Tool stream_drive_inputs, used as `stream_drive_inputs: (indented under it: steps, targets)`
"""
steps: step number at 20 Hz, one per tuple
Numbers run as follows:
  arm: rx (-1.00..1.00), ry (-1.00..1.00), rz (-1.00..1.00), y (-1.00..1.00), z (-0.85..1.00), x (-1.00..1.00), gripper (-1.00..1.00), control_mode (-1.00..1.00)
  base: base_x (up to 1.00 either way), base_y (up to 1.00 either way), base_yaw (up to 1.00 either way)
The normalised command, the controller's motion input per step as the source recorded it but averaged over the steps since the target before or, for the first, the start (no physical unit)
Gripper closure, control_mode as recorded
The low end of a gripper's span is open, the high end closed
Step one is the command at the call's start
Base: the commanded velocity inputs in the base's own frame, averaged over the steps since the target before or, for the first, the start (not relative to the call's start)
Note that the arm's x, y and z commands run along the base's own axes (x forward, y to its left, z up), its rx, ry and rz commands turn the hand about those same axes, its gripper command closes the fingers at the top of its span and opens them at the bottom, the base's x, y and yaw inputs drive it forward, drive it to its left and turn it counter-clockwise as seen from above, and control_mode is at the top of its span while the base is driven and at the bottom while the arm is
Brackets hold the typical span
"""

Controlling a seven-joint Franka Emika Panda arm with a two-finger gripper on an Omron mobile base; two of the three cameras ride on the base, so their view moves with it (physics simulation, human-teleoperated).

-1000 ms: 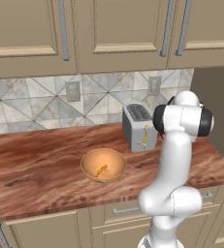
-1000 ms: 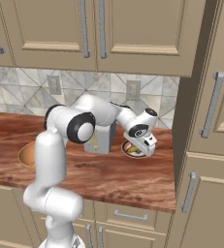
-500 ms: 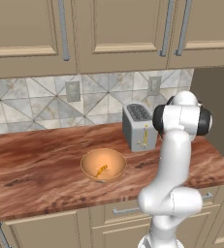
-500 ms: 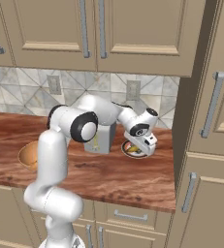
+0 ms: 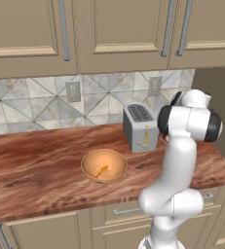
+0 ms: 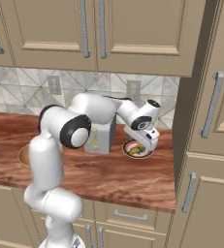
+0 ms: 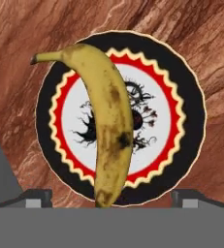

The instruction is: Remove the banana from the bowl and place it on the small plate. Then place the bowl with only the shrimp in the microwave, close the door, and press the start button to microwave the shrimp.

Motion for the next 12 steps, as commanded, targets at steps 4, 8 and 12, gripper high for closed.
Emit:
stream_drive_inputs:
  steps: [4,8,12]
  targets:
    - [-0.09,-0.04,0.0,0.44,0.85,-0.88,-1.0,-1.0,0.0,0.0,0.0]
    - [-0.06,0.07,-0.01,0.84,0.48,-0.89,-1.0,-1.0,0.0,0.0,0.0]
    - [0.0,0.11,-0.03,0.83,0.15,-0.96,-1.0,-1.0,0.0,0.0,0.0]
